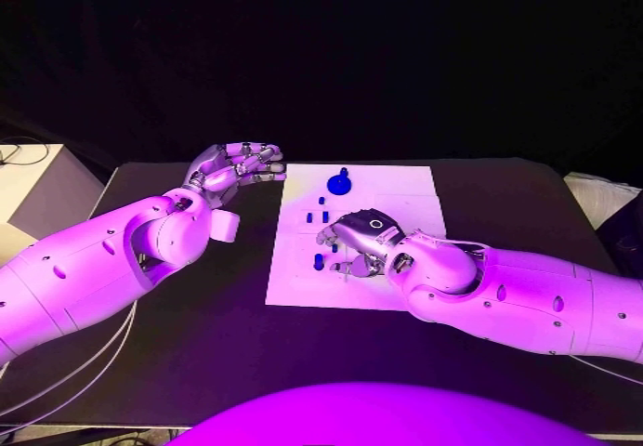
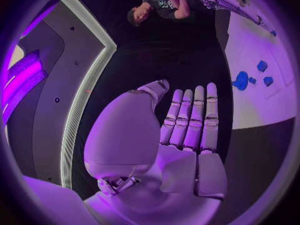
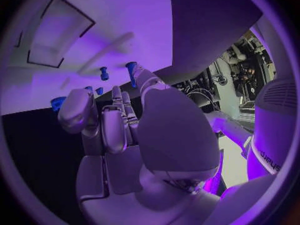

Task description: Assemble the parts on the task board

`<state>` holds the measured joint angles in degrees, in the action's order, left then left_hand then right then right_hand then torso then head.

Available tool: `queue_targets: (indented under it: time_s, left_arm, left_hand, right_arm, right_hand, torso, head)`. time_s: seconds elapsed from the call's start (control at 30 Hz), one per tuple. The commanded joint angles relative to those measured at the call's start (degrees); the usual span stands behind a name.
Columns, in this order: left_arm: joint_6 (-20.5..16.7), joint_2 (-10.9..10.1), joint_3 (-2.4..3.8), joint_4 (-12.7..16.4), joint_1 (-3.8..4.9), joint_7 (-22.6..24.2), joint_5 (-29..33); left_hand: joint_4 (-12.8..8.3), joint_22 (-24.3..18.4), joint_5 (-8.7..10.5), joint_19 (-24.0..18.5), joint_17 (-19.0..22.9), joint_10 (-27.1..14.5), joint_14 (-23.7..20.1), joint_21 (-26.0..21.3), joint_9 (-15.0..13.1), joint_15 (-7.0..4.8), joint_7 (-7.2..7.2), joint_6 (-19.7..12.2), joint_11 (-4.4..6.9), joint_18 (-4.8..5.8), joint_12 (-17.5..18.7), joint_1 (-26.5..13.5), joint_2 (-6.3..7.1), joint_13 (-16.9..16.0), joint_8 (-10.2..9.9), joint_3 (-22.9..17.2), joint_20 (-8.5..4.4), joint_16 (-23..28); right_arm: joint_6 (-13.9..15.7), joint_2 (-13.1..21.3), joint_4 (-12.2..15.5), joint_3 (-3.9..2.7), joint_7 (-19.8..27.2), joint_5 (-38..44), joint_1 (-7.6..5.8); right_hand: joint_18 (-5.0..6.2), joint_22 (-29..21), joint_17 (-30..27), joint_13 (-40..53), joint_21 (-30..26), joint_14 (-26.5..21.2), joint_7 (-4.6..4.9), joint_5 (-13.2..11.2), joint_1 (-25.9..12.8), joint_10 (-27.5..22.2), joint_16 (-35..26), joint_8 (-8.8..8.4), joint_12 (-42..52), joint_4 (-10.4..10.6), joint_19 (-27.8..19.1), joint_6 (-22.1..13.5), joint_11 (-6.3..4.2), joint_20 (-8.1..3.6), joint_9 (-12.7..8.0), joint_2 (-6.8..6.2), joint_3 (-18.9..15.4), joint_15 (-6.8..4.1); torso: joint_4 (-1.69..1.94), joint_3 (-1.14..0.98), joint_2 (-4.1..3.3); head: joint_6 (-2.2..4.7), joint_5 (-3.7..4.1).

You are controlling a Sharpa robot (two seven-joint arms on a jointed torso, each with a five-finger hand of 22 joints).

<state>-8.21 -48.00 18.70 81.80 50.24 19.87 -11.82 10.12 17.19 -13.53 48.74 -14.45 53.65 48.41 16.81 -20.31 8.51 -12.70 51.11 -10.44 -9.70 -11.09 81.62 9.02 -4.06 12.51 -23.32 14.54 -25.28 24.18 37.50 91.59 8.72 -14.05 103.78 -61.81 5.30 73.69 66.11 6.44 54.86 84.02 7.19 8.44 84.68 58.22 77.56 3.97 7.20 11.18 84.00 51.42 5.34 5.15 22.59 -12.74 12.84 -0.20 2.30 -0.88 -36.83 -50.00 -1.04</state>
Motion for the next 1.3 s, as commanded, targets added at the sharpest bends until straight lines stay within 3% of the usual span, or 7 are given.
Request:
queue_targets:
  time_s: [0.03, 0.33, 0.5, 0.63, 0.67, 0.8, 1.3]
  left_arm:
    - [1.0, 0.1, 0.02, 0.1, -0.01, 0.3, 0.3]
    - [1.2, 0.1, 0.02, 0.1, -0.02, 0.3, 0.3]
    - [1.2, 0.0, 0.01, 0.2, -0.07, 0.5, 0.3]
    - [1.2, -0.3, 0.01, 0.4, -0.61, 0.6, 0.3]
    - [1.2, -0.3, 0.01, 0.5, -0.71, 0.7, 0.3]
    - [1.3, -0.4, 0.01, 0.6, -1.08, 0.8, 0.3]
    - [1.3, -0.4, 0.01, 1.0, -1.53, 0.8, 0.3]
  left_hand:
    - [0.0, -0.1, 0.04, 0.5, -0.1, -0.2, -0.5, -0.2, 0.1, -0.05, -0.02, -0.2, 0.01, -0.6, -0.2, 0.3, 0.0, -0.1, 0.4, 0.4, -0.06, 0.3]
    - [0.0, -0.1, 0.04, 0.5, -0.1, -0.2, -0.5, -0.2, 0.1, -0.05, -0.02, -0.2, 0.01, -0.6, -0.2, 0.3, 0.0, -0.1, 0.4, 0.4, -0.06, 0.3]
    - [0.2, -0.3, 0.03, 0.7, -0.3, 0.4, -0.4, -0.5, 0.2, -0.15, 0.15, -0.2, 0.2, -0.62, -0.7, 0.6, -0.14, -0.2, 0.5, 0.6, -0.09, 0.2]
    - [0.5, -0.4, 0.0, 1.2, -0.5, 2.1, 0.1, -0.6, 0.2, -0.49, 0.51, -0.1, 0.66, -0.68, -1.6, 0.8, -0.27, -0.4, 0.7, 0.6, -0.25, -0.1]
    - [0.5, -0.4, 0.0, 1.2, -0.6, 2.2, 0.2, -0.6, 0.2, -0.51, 0.54, 0.0, 0.69, -0.69, -1.6, 0.8, -0.28, -0.4, 0.7, 0.6, -0.26, -0.1]
    - [0.7, -0.5, -0.01, 1.5, -0.7, 3.0, 0.4, -0.7, 0.3, -0.65, 0.69, 0.0, 0.89, -0.69, -1.9, 0.9, -0.31, -0.4, 0.7, 0.5, -0.35, -0.2]
    - [0.7, -0.5, 0.0, 1.5, -0.7, 3.2, 0.4, -0.7, 0.3, -0.69, 0.71, 0.0, 0.94, -0.69, -1.9, 0.9, -0.27, -0.4, 0.7, 0.5, -0.37, -0.2]
  right_arm:
    - [2.3, 1.0, 0.8, -0.4, -0.3, -0.7, -0.31]
    - [2.8, 7.9, 3.9, -1.39, 1.7, -17.5, -3.99]
    - [-0.4, 13.4, 5.9, -1.54, -0.2, -27.9, -6.47]
    - [-5.6, 16.9, 6.7, -1.56, -3.4, -35.4, -7.66]
    - [-6.6, 17.5, 6.8, -1.56, -4.2, -36.6, -7.81]
    - [-11.1, 20.0, 7.4, -1.48, -8.4, -39.6, -8.21]
    - [-15.8, 23.1, 8.2, -0.2, -17.4, -36.6, -7.62]
  right_hand:
    - [0.47, -0.1, -0.2, -0.2, -0.2, 1.1, 0.32, 0.4, 0.7, 0.2, -0.5, -0.25, 0.8, 0.8, 1.0, -0.6, -0.06, 0.22, -0.3, 0.06, 0.1, 0.34]
    - [-0.28, 2.3, 1.6, 0.1, 4.6, 1.7, 1.94, 4.1, 1.2, 10.5, 0.7, 2.24, 5.1, 4.4, 2.1, 3.7, -0.9, -0.37, -0.8, 0.19, 6.2, -0.35]
    - [-0.91, 4.7, 4.3, 6.3, 9.2, 2.4, -0.07, 4.5, -2.2, 18.2, 2.5, 5.9, 12.7, 5.0, 2.9, 6.6, -3.39, -1.87, 0.3, 0.04, 7.6, -2.22]
    - [-1.8, 7.6, 13.7, 19.5, 14.4, 4.1, -0.4, 4.2, -6.4, 12.6, 7.8, 10.15, 23.1, 4.9, 3.5, 4.6, -3.55, -2.45, 3.2, 0.17, 8.0, -2.86]
    - [-1.78, 7.5, 12.6, 20.1, 14.3, 3.9, -0.55, 4.2, -6.6, 12.8, 7.2, 10.35, 23.8, 4.9, 3.5, 4.7, -3.63, -2.47, 3.3, 0.25, 8.0, -2.74]
    - [-2.13, 8.8, 11.6, 67.1, 16.6, 3.8, -2.29, 5.5, -10.5, 24.3, 6.8, 14.78, 67.8, 5.2, 3.9, 5.0, -4.77, -3.26, 6.6, 1.72, 6.6, -3.55]
    - [-3.29, 12.4, 20.3, 82.0, 24.0, 5.3, -3.14, 7.8, -20.7, 30.7, 11.0, 17.87, 81.2, 5.6, 4.6, 6.6, -5.66, -3.58, 9.7, 2.11, 2.4, -4.0]
  torso:
    - [-0.09, -0.02, 0.0]
    - [-0.25, 0.03, 0.11]
    - [-0.33, -0.03, 0.16]
    - [-0.56, -0.14, 0.39]
    - [-0.59, -0.18, 0.43]
    - [-0.66, -0.29, 0.61]
    - [-1.48, -0.3, 1.0]
  head:
    - [0.0, 0.24]
    - [0.0, 1.03]
    - [0.63, 2.17]
    - [0.76, 2.85]
    - [0.83, 2.96]
    - [0.85, 3.42]
    - [0.78, 3.9]
